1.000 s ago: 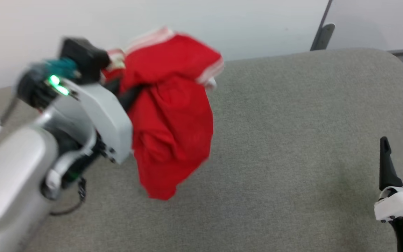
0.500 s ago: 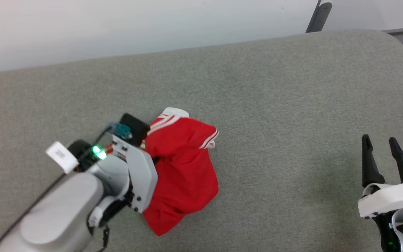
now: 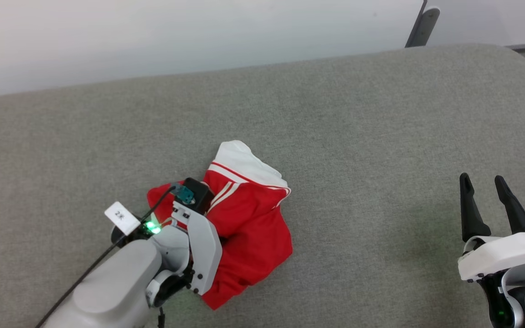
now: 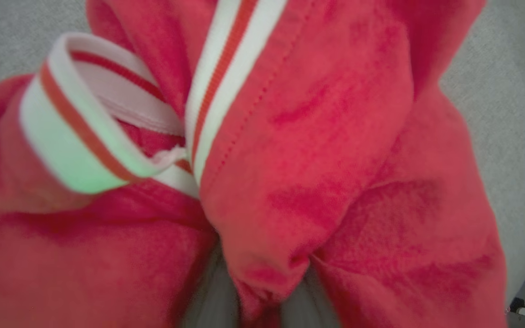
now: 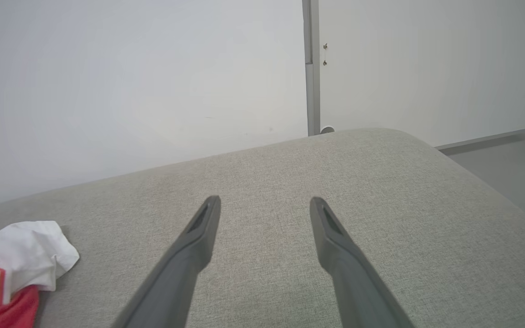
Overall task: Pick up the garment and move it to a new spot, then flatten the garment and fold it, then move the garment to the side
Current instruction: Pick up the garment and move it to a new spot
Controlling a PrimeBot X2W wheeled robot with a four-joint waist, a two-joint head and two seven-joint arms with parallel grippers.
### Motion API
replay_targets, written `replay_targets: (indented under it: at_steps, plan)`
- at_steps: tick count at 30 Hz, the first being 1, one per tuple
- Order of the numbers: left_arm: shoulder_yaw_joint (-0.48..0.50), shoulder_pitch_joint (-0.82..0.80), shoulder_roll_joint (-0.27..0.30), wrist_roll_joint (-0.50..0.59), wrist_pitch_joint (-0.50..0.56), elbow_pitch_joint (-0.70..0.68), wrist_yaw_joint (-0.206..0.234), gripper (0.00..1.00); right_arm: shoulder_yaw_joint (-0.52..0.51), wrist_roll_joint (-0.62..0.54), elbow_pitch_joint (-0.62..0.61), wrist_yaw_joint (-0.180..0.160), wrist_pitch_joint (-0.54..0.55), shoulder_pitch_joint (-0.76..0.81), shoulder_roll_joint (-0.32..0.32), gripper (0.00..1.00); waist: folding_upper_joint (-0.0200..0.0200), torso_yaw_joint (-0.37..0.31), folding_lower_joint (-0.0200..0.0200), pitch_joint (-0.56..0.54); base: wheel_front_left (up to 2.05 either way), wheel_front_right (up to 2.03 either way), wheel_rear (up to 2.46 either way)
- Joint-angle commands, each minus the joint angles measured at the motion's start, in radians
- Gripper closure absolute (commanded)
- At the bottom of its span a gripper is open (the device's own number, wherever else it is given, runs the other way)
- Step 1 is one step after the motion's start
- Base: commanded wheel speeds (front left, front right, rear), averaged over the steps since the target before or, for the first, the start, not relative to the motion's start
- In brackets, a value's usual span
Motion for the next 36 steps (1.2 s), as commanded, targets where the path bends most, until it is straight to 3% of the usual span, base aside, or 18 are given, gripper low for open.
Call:
replay_targets:
  at_steps: [1, 2, 3, 10, 15, 28, 36]
  plan:
    - [-0.009, 0.011, -0.006, -0.008, -0.001, 0.023, -0.011, 0.45, 0.002, 0.006, 0.003, -0.001, 0.003, -0.005, -0.006, 0.0, 0.0, 0.007, 0.0, -0.012, 0.0, 0.0, 0.0]
    - [-0.008, 0.005, -0.01, -0.01, -0.008, 0.029, -0.018, 0.02, 0.004, 0.006, 0.004, -0.001, 0.005, -0.002, -0.008, 0.0, 0.0, 0.01, 0.0, -0.019, 0.0, 0.0, 0.0]
    - [-0.003, 0.0, -0.013, -0.016, -0.015, 0.035, -0.024, 0.0, 0.006, 0.005, 0.006, -0.001, 0.004, 0.002, -0.011, 0.0, 0.0, 0.013, 0.0, -0.026, 0.0, 0.0, 0.0]
    - [0.016, -0.026, 0.003, -0.037, -0.04, -0.006, -0.049, 0.0, 0.007, 0.008, 0.007, -0.001, 0.015, 0.03, -0.03, 0.0, 0.0, 0.047, 0.0, -0.088, 0.0, 0.0, 0.0]
    - [0.05, -0.01, 0.036, -0.055, -0.07, -0.071, -0.031, 0.0, 0.012, 0.005, 0.002, -0.001, 0.023, 0.05, -0.038, 0.0, 0.0, 0.077, 0.0, -0.139, 0.0, 0.0, 0.0]
    - [0.242, 0.152, 0.173, -0.069, -0.401, -0.197, 0.107, 0.0, 0.055, 0.02, 0.017, -0.001, 0.004, 0.08, -0.073, 0.0, 0.0, 0.146, 0.0, -0.202, 0.0, 0.0, 0.0]
    - [0.347, 0.273, 0.224, -0.076, -0.61, -0.216, 0.168, 0.0, 0.064, 0.032, 0.053, -0.001, -0.025, 0.096, -0.104, 0.0, 0.0, 0.181, 0.0, -0.225, 0.0, 0.0, 0.0]
